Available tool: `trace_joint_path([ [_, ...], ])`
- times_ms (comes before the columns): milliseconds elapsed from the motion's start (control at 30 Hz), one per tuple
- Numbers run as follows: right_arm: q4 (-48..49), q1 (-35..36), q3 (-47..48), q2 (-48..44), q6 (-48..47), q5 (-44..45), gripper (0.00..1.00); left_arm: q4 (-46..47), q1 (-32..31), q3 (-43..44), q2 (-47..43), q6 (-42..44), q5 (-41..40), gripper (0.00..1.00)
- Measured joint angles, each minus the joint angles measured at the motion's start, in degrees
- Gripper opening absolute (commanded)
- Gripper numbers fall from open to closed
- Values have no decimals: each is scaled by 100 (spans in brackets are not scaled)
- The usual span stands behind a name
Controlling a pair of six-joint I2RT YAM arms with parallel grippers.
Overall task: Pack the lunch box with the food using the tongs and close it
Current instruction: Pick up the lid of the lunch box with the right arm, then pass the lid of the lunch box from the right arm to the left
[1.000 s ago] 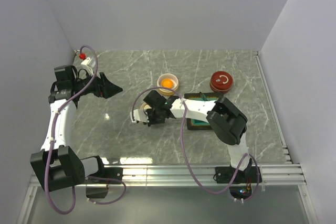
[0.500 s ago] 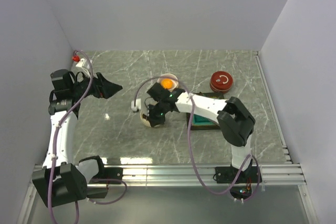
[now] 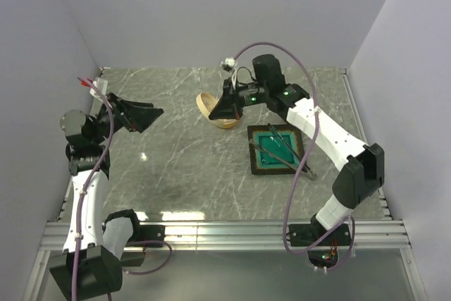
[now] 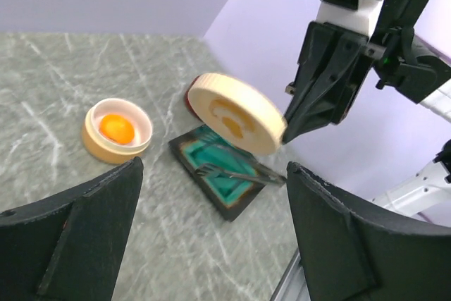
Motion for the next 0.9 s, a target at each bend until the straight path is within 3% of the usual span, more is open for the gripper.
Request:
trace_joint_path([
  [200,1480,-166,-153,-433,1904,-695,0,1049,-369,-431,-170,-927,-223,86],
  [500,4461,-271,-721,-507,5003,-1174,0,629,-1891,-96,-63,-1121,-1360,82],
  [733,5508,-271,-863,-498,6118,-1287,0,1167,-2138,-157,-269,-881,-1541,81],
  [900,5611,-271,-1027,-553,6363,-1373,0,1624,-2179,-247,-542,262,-909,84],
])
